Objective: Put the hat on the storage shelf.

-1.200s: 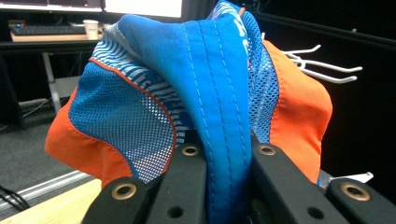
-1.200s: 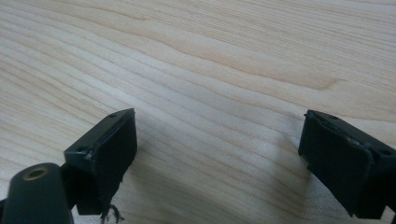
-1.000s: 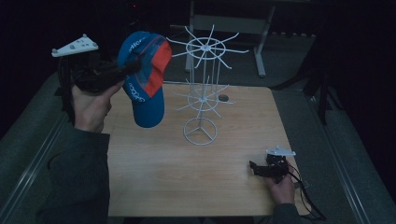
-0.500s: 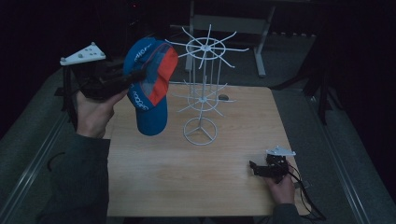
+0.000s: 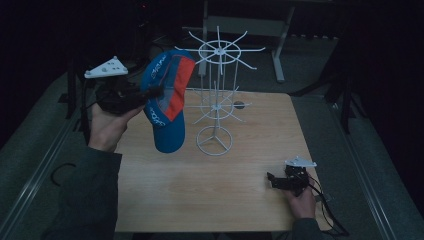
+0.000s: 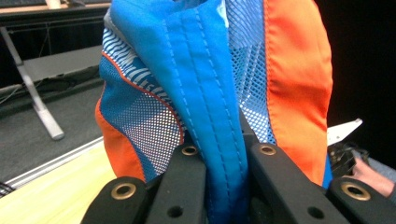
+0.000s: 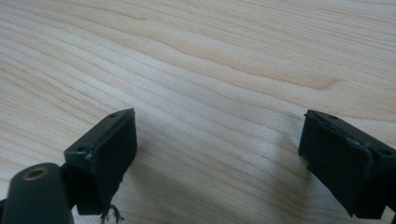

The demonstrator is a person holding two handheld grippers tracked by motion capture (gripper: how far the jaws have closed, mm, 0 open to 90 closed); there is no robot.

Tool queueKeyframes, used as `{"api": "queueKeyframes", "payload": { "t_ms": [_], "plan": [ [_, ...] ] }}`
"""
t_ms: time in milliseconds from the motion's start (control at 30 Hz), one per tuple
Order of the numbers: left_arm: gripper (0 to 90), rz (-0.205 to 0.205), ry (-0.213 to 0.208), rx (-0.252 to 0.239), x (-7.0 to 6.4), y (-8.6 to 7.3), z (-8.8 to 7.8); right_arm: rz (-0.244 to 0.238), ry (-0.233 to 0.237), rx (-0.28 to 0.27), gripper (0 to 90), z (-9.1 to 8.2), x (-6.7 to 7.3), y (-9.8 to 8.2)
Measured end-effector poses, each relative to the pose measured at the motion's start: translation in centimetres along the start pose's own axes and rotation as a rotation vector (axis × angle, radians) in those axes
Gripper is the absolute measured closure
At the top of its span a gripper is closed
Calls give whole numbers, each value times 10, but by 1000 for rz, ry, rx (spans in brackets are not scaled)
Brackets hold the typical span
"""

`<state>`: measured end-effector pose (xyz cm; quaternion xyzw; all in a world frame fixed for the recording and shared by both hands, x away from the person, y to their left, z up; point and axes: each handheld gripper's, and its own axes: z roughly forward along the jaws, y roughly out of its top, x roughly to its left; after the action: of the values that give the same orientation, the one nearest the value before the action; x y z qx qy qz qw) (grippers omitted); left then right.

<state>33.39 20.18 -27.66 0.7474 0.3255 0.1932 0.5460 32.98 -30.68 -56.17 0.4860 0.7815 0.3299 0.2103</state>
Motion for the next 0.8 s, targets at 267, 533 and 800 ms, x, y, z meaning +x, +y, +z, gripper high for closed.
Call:
{"api": "queueKeyframes", "payload": {
  "t_ms": [267,533,800],
  "plan": [
    [879,6,19,68,2,-11,15,1,0,-1,113,0,0,0],
    [733,42,25,94,-4,-11,22,-2,2,0,114,0,0,0],
    [543,47,41,92,-6,-11,24,0,3,1,113,0,1,0]
  ]
}}
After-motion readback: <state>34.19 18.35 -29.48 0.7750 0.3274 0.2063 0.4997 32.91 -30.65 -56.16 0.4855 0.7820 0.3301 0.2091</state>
